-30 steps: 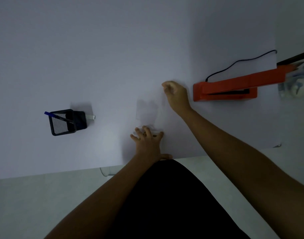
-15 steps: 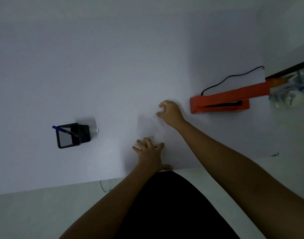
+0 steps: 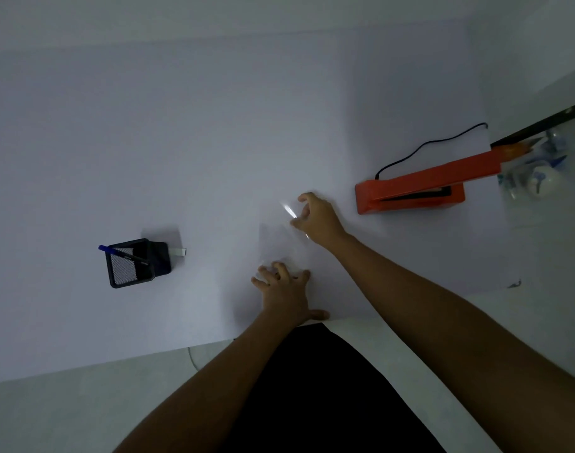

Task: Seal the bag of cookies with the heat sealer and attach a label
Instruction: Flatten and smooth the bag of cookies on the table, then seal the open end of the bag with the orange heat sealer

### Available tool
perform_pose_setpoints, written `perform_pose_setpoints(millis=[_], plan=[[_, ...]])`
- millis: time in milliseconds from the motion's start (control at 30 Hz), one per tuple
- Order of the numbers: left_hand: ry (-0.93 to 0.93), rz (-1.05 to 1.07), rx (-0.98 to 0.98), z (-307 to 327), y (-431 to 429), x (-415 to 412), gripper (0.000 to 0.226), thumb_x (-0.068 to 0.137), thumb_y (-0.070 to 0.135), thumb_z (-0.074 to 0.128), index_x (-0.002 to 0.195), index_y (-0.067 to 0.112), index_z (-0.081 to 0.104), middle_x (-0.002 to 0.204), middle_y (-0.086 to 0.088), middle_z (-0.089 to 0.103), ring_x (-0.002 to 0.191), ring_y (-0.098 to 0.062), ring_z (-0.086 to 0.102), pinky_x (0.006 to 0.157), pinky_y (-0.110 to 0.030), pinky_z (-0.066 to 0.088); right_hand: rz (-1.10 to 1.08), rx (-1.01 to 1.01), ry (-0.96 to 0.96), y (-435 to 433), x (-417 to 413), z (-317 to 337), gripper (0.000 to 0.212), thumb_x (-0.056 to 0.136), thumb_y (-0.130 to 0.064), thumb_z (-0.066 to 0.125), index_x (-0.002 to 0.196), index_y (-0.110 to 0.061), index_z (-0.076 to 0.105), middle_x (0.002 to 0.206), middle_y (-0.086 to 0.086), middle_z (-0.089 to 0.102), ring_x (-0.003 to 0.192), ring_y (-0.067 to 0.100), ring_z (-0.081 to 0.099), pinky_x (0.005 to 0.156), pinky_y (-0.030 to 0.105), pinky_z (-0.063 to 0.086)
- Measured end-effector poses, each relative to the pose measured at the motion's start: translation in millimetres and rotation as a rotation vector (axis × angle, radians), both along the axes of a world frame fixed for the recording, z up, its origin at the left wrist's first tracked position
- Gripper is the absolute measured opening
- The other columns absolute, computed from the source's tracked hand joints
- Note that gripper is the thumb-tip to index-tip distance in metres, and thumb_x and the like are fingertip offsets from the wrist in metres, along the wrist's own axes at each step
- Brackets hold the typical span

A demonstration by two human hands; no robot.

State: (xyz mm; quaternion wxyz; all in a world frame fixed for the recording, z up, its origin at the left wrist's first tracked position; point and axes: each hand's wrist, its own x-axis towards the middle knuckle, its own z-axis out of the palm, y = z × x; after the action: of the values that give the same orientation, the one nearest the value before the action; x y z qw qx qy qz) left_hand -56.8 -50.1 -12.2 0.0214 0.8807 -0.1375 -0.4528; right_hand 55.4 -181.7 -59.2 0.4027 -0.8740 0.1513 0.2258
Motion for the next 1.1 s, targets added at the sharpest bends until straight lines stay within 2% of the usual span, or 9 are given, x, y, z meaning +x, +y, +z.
perform_pose_setpoints(millis=[167,367,467,533,667,767,900,1033,1100], plan=[[0.003,0.004,-0.014,-1,1,2,0.112,0.055,0.089,0.056,0.148,0.036,0.022,0.153,-0.031,0.01,0.137,-0.063,0.008,0.104,-0.076,0.013,-0.121,0.138,0.018,7,-2,-1,0.015,0.079,-0.011,0.078,0.092,-0.003,0.074,0.092,0.011,0.074,0.08,0.014,0.063,0.075,0.024,0.049],[0.056,0.034,-0.053,5,6,11,0.107,0.061,0.089,0.051,0.149,0.038,0.019,0.153,-0.027,0.014,0.138,-0.056,0.013,0.108,-0.07,0.014,-0.42,0.418,0.057,12,-18,12,0.016,0.091,-0.016,0.068,0.097,-0.002,0.074,0.091,0.012,0.076,0.077,0.013,0.071,0.069,0.018,0.051],[0.085,0.309,-0.18,5,20,26,0.086,0.071,0.083,0.047,0.141,0.036,0.034,0.142,-0.017,0.04,0.126,-0.04,0.042,0.105,-0.056,0.035,-0.455,0.464,0.076,12,-24,24,0.015,0.092,-0.017,0.067,0.098,-0.005,0.073,0.088,0.007,0.076,0.077,0.013,0.073,0.071,0.022,0.052],[0.033,0.607,-0.31,6,40,39,0.07,0.077,0.075,0.051,0.125,0.024,0.049,0.123,-0.012,0.058,0.106,-0.028,0.059,0.091,-0.042,0.048,-0.46,0.48,0.081,13,-29,33,0.015,0.092,-0.017,0.067,0.099,-0.005,0.073,0.088,0.006,0.077,0.078,0.015,0.074,0.072,0.023,0.053],[-0.126,0.924,-0.511,11,78,68,0.062,0.084,0.06,0.06,0.122,0.012,0.051,0.115,-0.006,0.061,0.101,-0.023,0.061,0.085,-0.036,0.051,-0.48,0.499,0.076,15,-43,54,0.014,0.091,-0.019,0.068,0.096,-0.007,0.074,0.089,0.007,0.077,0.081,0.019,0.075,0.072,0.025,0.052],[0.01,0.92,-0.7,19,84,83,0.054,0.089,0.051,0.06,0.131,0.018,0.051,0.116,0.001,0.06,0.103,-0.017,0.059,0.089,-0.033,0.05,-0.496,0.515,0.068,16,-56,71,0.012,0.09,-0.021,0.069,0.092,-0.009,0.074,0.088,0.008,0.078,0.083,0.021,0.075,0.073,0.027,0.051],[0.062,0.848,-0.808,29,72,89,0.019,0.094,0.029,0.061,0.097,0.012,0.068,0.096,-0.003,0.069,0.089,-0.016,0.063,0.077,-0.025,0.048,-0.557,0.493,0.047,12,-75,83,0.012,0.091,-0.02,0.068,0.089,-0.01,0.074,0.087,0.009,0.078,0.081,0.022,0.075,0.075,0.031,0.052],[0.137,0.878,-0.848,36,52,89,0.017,0.092,0.017,0.061,0.087,0.004,0.07,0.09,-0.008,0.074,0.086,-0.019,0.069,0.082,-0.033,0.053,-0.619,0.478,0.011,-1,-88,96,0.014,0.092,-0.02,0.066,0.086,-0.01,0.074,0.085,0.011,0.077,0.076,0.021,0.074,0.072,0.03,0.05],[0.161,0.899,-0.854,43,39,85,0.02,0.095,0.02,0.058,0.088,0.003,0.067,0.09,-0.008,0.075,0.079,-0.006,0.07,0.075,-0.028,0.051,-0.658,0.471,-0.012,-12,-92,103,0.021,0.094,-0.024,0.064,0.084,-0.008,0.074,0.08,0.01,0.077,0.073,0.021,0.074,0.068,0.028,0.049]])
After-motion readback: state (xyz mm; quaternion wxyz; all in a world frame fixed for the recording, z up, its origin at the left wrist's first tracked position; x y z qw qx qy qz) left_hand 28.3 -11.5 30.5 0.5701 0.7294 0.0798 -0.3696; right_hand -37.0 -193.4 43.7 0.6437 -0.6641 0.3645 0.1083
